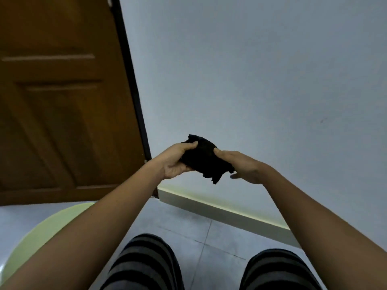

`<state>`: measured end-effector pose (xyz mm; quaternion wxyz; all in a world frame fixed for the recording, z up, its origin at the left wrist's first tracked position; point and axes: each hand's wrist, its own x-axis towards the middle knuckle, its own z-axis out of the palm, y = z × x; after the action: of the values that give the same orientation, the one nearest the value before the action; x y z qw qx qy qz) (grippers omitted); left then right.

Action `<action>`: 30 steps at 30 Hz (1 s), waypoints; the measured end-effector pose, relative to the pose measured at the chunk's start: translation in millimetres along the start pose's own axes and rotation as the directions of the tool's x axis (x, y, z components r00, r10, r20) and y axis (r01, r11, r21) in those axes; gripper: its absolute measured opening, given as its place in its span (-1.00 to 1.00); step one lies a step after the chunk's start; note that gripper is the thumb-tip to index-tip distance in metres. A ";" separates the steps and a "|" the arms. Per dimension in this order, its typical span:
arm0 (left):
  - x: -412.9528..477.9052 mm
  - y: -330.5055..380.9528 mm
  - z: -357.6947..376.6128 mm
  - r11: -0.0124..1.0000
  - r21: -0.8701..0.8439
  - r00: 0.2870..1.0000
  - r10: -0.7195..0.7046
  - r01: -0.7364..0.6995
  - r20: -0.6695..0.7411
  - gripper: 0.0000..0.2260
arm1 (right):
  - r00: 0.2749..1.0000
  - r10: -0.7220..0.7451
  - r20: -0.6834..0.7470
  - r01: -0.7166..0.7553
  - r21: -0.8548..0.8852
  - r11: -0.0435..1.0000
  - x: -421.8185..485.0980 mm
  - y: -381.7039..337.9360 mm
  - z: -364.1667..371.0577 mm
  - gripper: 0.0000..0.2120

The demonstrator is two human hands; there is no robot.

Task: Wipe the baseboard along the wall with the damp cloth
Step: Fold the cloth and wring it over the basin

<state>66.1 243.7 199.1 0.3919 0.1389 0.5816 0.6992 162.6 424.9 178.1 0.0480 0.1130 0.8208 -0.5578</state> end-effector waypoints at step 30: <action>-113.7 -127.6 -216.3 0.895 0.387 0.527 0.224 0.221 -0.820 -0.58 | 0.956 0.075 -0.284 -0.054 0.082 0.995 77.0 5.2 313.9 -0.72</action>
<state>49.2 12.8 49.6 0.0152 -0.1326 0.8411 0.5241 74.4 146.1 40.5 -0.0575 0.2209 0.7940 -0.5634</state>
